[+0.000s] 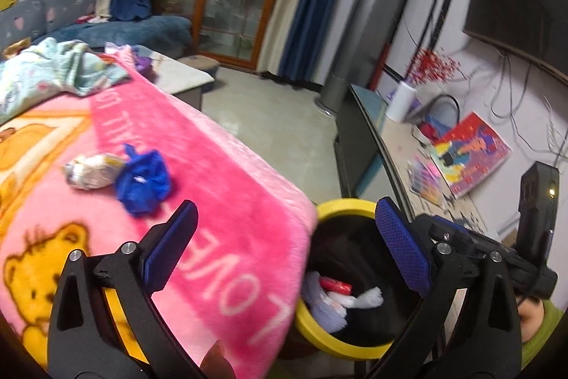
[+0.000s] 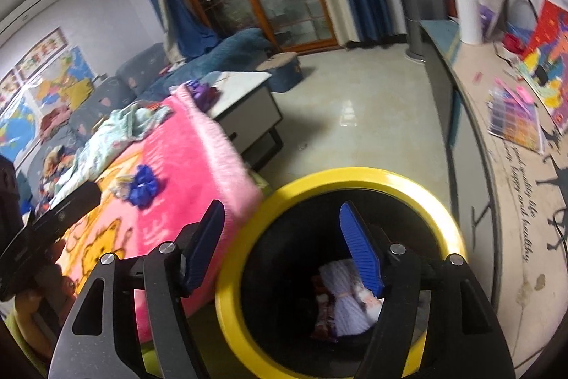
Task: Collect trash
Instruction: 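Move both open grippers back to the silver packet and blue bag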
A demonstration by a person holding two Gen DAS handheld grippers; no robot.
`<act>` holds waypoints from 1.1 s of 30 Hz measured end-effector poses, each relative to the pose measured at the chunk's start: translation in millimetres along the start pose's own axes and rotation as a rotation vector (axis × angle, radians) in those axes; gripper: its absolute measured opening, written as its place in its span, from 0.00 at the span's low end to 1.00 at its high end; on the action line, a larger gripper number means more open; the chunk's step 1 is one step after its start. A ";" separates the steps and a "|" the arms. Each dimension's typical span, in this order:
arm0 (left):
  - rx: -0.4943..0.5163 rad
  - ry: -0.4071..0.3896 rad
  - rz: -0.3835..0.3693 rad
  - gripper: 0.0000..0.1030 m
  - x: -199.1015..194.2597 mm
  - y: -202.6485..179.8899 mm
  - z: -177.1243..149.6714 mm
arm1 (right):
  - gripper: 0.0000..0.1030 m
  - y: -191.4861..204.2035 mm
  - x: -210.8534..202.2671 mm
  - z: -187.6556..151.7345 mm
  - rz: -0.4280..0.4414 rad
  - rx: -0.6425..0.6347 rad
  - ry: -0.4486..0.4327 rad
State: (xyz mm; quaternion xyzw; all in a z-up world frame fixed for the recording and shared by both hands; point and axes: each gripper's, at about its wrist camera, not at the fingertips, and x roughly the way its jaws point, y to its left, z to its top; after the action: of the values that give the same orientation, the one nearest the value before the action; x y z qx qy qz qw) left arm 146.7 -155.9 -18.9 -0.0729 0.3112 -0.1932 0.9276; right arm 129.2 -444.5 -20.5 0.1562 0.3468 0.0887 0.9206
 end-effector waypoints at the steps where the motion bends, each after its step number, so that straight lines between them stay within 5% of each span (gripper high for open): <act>1: -0.006 -0.013 0.015 0.89 -3.8 5.0 1.0 | 0.63 8.0 1.5 0.4 0.013 -0.018 0.002; 12: -0.071 -0.107 0.136 0.89 -26.1 52.0 12.6 | 0.68 80.0 22.2 -1.4 0.096 -0.205 0.051; 33: -0.261 -0.133 0.286 0.89 -30.3 161.1 21.8 | 0.68 170.5 98.0 -1.6 0.153 -0.408 0.134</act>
State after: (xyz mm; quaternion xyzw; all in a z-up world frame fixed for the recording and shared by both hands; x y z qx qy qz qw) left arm 188.2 4.0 -26.1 -0.1600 0.2789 -0.0125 0.9468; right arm 191.6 -258.0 -22.0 -0.0136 0.3690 0.2367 0.8987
